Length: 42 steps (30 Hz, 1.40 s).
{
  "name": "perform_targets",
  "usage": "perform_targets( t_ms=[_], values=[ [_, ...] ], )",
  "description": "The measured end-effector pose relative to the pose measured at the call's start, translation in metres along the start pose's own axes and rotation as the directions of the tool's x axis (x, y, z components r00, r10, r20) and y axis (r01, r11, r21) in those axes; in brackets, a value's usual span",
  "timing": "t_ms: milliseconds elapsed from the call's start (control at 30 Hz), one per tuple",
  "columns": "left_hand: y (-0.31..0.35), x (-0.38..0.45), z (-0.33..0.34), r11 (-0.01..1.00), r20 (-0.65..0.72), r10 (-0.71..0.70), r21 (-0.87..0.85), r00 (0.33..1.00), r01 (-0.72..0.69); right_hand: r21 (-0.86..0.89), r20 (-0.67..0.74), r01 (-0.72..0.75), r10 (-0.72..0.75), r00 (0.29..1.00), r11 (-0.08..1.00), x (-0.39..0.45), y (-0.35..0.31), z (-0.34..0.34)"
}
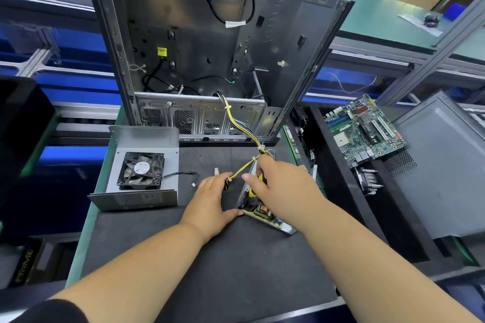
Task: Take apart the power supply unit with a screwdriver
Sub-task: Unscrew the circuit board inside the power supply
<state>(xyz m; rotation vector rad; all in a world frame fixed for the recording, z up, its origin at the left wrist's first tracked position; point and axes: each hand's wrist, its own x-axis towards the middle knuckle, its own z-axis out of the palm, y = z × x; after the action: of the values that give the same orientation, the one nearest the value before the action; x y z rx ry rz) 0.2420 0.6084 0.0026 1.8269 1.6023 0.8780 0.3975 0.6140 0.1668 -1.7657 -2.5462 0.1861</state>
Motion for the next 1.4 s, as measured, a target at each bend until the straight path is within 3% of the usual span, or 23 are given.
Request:
perform_targets(
  t_ms=[300, 533, 833, 1033, 1200, 1400],
  values=[
    [-0.002, 0.001, 0.001, 1.0, -0.001, -0.01, -0.014, 1.0, 0.01, 0.253, 0.039, -0.036, 0.027, 0.999, 0.967, 0.001, 0.003, -0.003],
    [-0.003, 0.001, 0.001, 1.0, 0.005, 0.002, -0.016, 1.0, -0.002, 0.024, 0.001, -0.028, 0.028, 1.0, 0.999, -0.004, -0.001, -0.003],
    [-0.002, 0.001, -0.001, 1.0, 0.017, -0.006, -0.015, 1.0, 0.007, 0.196, 0.031, -0.009, 0.003, 1.0, 0.98, -0.007, 0.0, 0.0],
    [-0.001, 0.0, -0.003, 1.0, 0.041, 0.009, 0.009, 0.999, -0.009, -0.074, 0.001, 0.004, -0.004, 1.0, 0.997, -0.005, 0.006, -0.004],
    [0.002, -0.005, -0.005, 0.999, 0.046, 0.044, 0.03, 0.998, -0.045, 0.029, 0.044, -0.027, 0.026, 0.999, 0.999, -0.003, 0.008, -0.005],
    [0.011, -0.014, -0.006, 1.0, -0.084, 0.019, 0.009, 0.996, -0.018, 0.159, 0.043, 0.01, -0.017, 0.999, 0.987, -0.003, 0.013, -0.003]
  ],
)
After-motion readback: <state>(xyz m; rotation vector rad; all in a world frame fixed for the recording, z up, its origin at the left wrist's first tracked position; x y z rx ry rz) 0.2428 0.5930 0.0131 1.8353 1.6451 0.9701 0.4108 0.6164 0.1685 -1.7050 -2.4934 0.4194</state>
